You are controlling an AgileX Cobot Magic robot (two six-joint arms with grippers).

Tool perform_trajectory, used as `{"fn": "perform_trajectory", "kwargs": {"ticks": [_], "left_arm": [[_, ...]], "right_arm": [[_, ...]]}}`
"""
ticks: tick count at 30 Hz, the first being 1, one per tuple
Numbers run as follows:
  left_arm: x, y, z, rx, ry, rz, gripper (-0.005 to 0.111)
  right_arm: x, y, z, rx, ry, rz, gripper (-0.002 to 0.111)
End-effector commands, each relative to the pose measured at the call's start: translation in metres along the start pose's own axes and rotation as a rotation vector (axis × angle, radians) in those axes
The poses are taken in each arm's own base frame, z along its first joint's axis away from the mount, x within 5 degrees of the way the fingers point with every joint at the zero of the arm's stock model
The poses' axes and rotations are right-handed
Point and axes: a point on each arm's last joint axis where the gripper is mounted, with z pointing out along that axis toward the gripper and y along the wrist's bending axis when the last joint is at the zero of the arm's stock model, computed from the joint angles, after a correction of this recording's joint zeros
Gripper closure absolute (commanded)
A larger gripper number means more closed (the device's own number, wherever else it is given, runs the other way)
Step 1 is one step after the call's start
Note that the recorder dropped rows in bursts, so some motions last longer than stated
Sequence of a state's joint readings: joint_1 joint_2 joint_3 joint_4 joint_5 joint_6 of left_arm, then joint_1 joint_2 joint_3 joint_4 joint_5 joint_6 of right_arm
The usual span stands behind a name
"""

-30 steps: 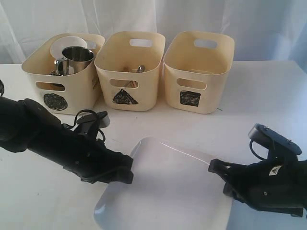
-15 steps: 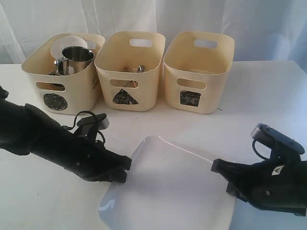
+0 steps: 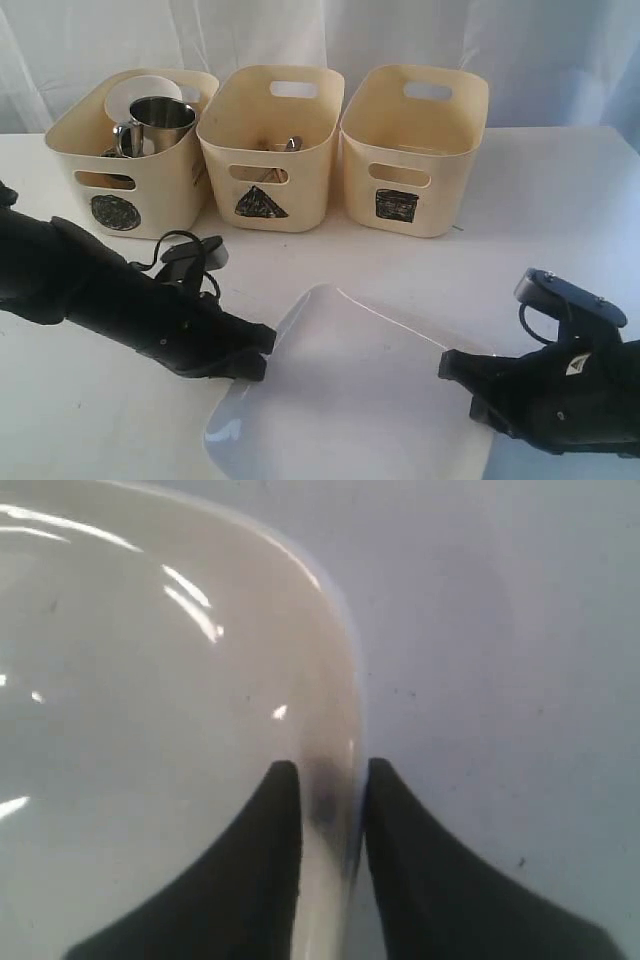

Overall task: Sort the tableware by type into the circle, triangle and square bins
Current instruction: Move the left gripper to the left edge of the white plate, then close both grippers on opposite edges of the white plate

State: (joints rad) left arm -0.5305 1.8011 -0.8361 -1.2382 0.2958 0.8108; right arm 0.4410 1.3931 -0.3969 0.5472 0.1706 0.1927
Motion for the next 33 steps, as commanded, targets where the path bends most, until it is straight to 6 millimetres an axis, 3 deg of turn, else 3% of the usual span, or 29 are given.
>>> {"fn": "perform_trajectory", "kwargs": {"ticks": [1,6,28,30,33], "left_arm": [[0.0,-0.018,0.001,0.155,-0.005,-0.027,0.107],[-0.006,-0.023,0.0,0.221,-0.063,-0.027,0.107],[-0.002,-0.03,-0.002,0.296,-0.025,-0.009,0.107],[-0.002,-0.03,-0.002,0.298,-0.025,-0.009,0.107],[-0.002,-0.03,-0.002,0.3,-0.024,-0.009,0.107]], "right_arm": [[0.001,0.002,-0.001,-0.005,0.006,-0.003,0.076],[0.001,0.002,-0.001,-0.008,0.004,0.011,0.075],[-0.009,0.004,-0.001,-0.035,-0.105,0.064,0.075],[-0.009,0.004,-0.001,-0.036,-0.111,0.064,0.077],[-0.009,0.004,-0.001,-0.036,-0.111,0.064,0.088]]}}
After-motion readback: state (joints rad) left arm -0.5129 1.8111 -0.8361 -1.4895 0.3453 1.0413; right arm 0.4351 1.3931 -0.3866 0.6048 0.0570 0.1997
